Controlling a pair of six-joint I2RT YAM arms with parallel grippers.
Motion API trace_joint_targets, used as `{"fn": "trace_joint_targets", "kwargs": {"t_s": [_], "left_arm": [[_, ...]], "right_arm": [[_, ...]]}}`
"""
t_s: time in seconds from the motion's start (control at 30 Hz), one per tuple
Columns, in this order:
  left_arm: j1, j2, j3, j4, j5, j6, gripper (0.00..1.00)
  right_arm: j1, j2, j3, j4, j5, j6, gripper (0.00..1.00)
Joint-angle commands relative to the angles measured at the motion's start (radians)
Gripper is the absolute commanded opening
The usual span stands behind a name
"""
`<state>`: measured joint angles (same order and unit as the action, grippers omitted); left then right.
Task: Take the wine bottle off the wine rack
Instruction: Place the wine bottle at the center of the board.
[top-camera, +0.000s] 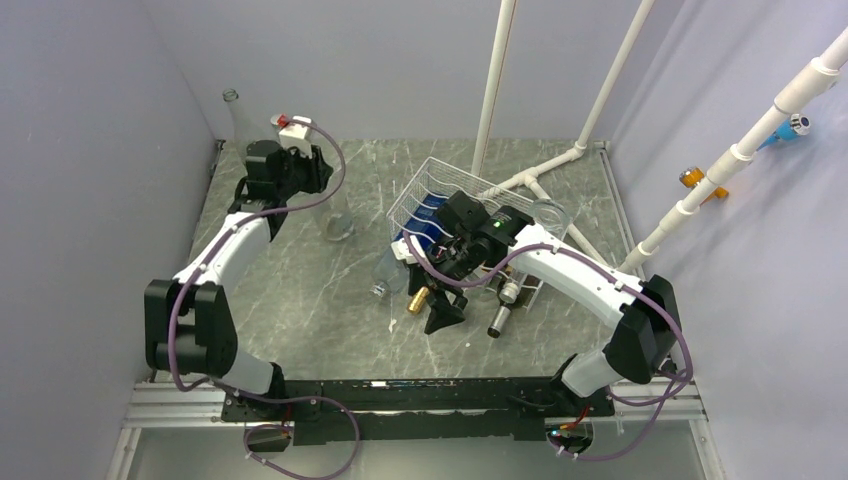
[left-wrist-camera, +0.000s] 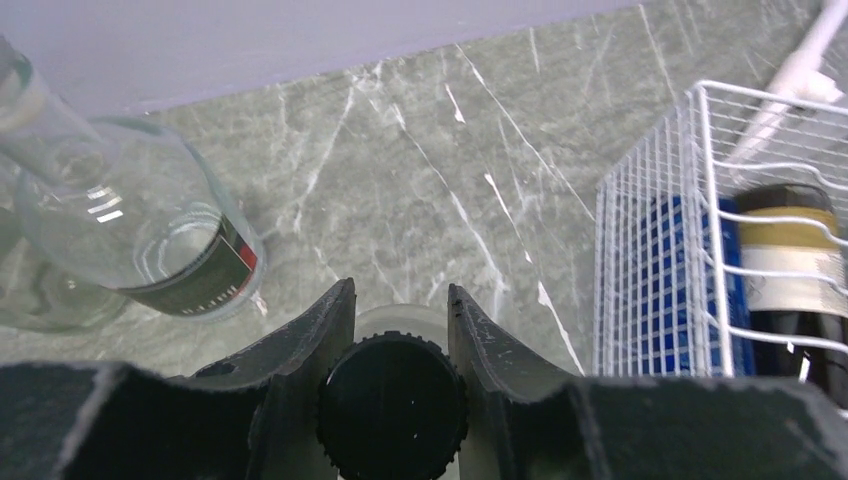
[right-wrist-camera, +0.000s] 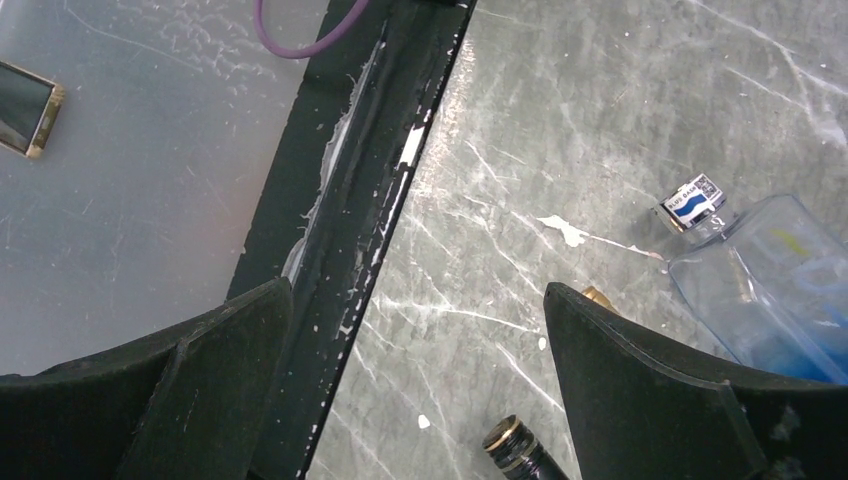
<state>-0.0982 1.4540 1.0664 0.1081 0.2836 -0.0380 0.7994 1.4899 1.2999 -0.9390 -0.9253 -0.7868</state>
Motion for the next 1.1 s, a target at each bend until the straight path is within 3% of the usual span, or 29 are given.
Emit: {"fn": "trace_joint_targets", "kwargs": {"t_s": [0.0,0.5,0.9,1.07], "left_arm": [[-0.008,0.017,0.161,0.218,-0.054,0.053,0.0],[-0.05,0.184,0.338,0.222,-0.144,0.15,0.0],[-0.051,0.251,0.354,0.352,-0.194,0.159,0.0],[-0.052,0.248,0.339,0.369,-0.211,0.137,0.4]], "right_arm": [[-0.009,-0.02,-0.005,0.011,-0.024,-0.032,1.0],[-0.019,-0.02,-0.008,0.011,-0.018,-0.035,1.0],[-0.026,-0.014,-0.008,0.006,-0.014,-0.04,1.0],[-0.03,-0.014,-0.01,0.004,-0.014,-0.043,1.0]]}}
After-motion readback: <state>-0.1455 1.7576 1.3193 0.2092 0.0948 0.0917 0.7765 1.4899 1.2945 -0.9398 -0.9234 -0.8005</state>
